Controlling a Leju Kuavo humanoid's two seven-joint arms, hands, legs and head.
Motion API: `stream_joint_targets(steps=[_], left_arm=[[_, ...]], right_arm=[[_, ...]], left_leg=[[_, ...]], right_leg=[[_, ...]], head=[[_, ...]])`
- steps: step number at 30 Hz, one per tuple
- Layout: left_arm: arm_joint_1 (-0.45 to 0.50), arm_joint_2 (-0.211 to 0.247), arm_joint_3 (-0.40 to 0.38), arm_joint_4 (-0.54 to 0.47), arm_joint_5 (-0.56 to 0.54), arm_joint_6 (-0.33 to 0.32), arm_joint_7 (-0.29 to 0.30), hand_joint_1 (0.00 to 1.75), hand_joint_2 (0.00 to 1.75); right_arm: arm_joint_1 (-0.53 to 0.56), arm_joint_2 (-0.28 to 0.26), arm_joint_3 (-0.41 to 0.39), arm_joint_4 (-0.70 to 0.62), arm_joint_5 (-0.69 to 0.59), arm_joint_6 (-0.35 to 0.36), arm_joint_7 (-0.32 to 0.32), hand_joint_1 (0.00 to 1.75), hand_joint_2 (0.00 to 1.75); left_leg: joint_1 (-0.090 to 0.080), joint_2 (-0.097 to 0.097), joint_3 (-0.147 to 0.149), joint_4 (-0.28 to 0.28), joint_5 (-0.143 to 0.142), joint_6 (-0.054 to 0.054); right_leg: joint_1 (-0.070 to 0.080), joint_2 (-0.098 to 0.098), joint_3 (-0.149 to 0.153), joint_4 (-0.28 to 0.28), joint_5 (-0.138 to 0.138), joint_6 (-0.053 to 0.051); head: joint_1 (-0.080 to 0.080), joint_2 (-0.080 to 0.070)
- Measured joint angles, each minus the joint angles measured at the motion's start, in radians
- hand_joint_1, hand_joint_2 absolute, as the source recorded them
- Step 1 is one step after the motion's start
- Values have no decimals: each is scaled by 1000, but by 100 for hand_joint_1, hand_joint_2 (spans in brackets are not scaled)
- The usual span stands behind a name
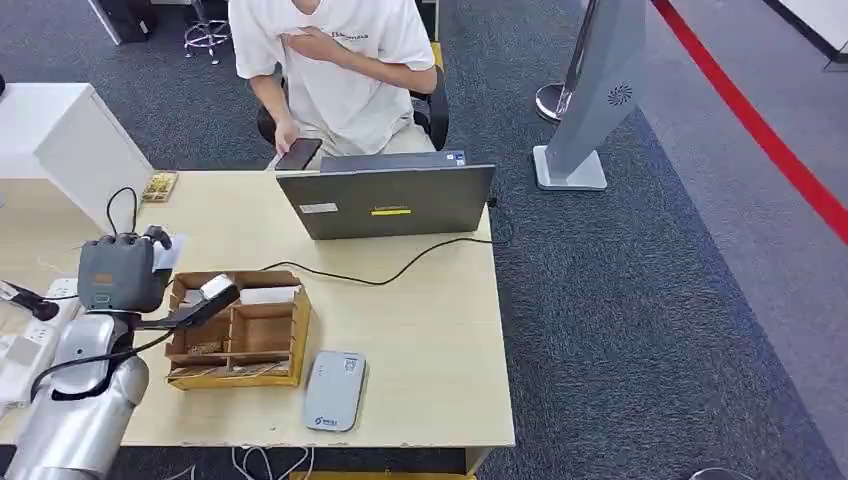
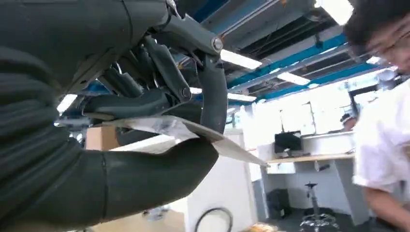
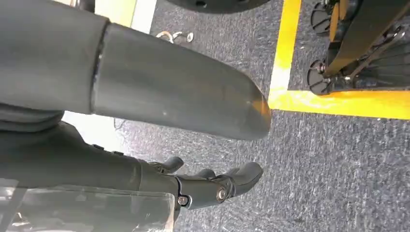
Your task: Pass the card to the sensor for recognition and then transmit it.
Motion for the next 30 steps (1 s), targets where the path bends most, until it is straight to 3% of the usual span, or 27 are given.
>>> stream_joint_targets(steps=[5,10,17,30], left_arm=[[31,-14,-60,-109,-12,-27,29,175,175],[47,-24,-107,-181,-1,-26,-1,175,175],[90,-59,-271,-329,-56,-29,18,175,175],[89,-148,-435,-326,-93,15,30,175,175]], right_arm=[[1,2,-4,0,3,-1,0,0,0],[3,7,-19,0,2,-7,2,0,0],[3,15,-29,0,6,-10,3,0,0],[2,28,-29,0,40,-7,4,0,0]], left_leg=[[0,2,0,0,0,0],[0,1,0,0,0,0],[-1,1,-1,0,-1,1],[-1,1,0,0,-1,1]], right_leg=[[0,2,0,0,0,0],[0,1,0,0,0,0],[0,1,0,0,0,0],[0,0,0,-1,0,0]], head=[[1,0],[0,0],[1,0],[0,0]])
